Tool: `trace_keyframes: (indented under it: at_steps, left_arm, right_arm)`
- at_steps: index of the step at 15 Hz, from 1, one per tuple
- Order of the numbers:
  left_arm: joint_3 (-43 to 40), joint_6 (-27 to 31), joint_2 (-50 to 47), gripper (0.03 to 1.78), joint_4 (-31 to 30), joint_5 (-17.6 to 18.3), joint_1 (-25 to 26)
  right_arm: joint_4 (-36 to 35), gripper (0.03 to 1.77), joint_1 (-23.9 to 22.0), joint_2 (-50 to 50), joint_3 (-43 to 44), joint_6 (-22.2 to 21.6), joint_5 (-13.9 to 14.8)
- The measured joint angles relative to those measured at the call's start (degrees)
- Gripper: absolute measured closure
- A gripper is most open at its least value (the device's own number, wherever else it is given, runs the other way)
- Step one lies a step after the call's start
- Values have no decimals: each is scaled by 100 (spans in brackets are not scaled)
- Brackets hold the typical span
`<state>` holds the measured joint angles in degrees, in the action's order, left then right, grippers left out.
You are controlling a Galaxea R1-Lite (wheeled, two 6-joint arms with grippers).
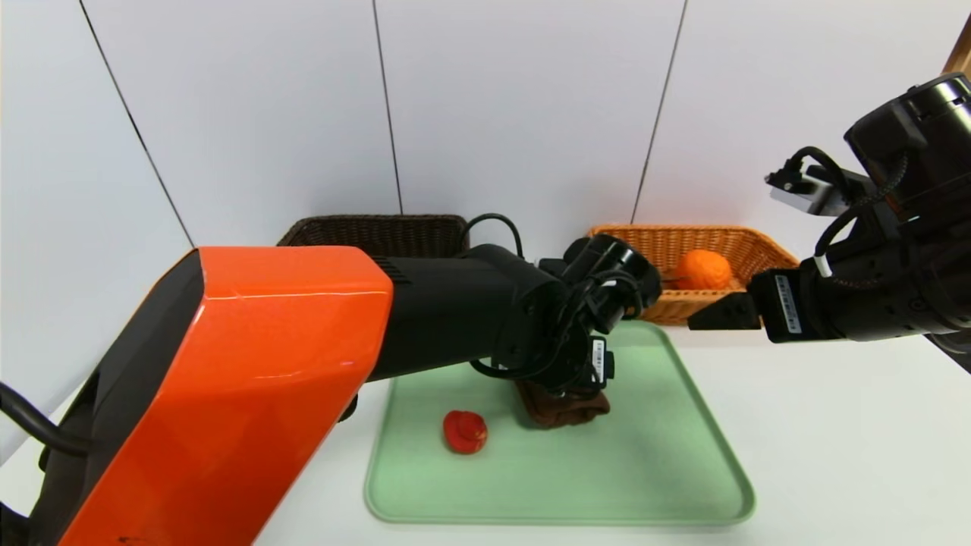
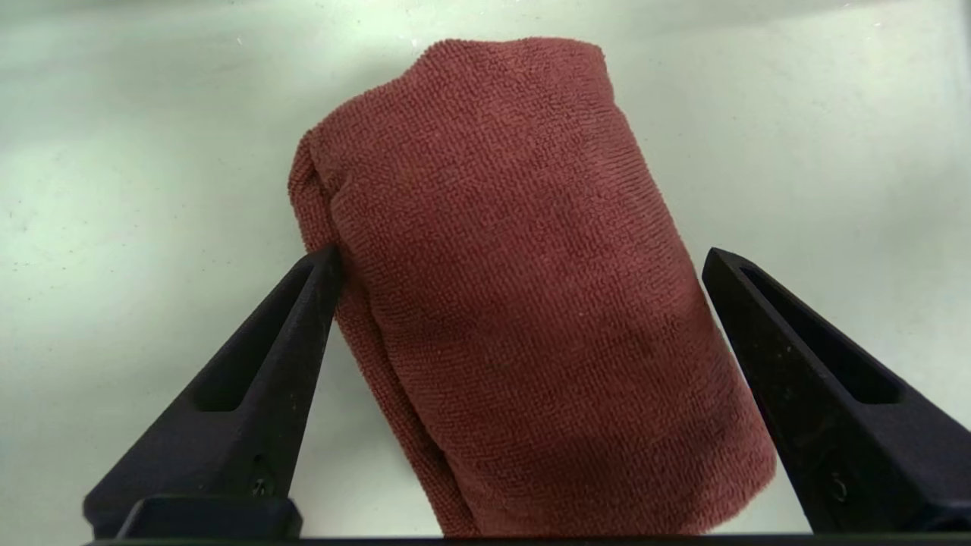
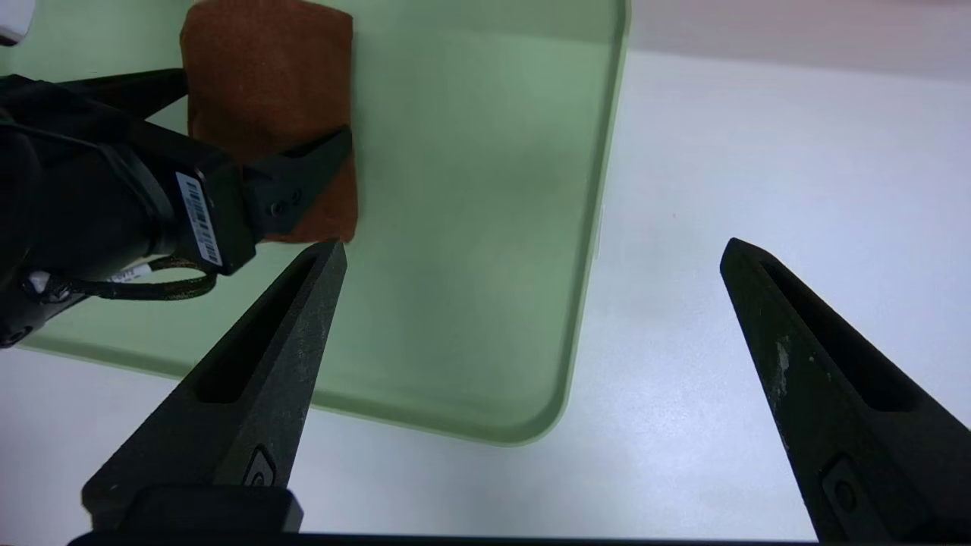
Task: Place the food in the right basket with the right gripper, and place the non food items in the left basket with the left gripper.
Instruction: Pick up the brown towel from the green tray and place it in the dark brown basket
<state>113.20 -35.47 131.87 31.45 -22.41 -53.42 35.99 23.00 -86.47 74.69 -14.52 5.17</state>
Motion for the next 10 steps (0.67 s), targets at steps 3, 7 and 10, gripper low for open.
trace_keyframes:
  at_steps: [3, 7, 10]
  left_arm:
    - [0, 26, 61, 12, -6, -24, 0]
    - [0, 33, 110, 12, -9, -24, -2]
    - [0, 37, 129, 59, -11, -68, -2]
  right_arm:
    - [-10, 10, -22, 6, -38, 2, 0]
    - [-10, 10, -33, 13, -39, 0, 0]
    - [-7, 10, -33, 15, -39, 2, 6]
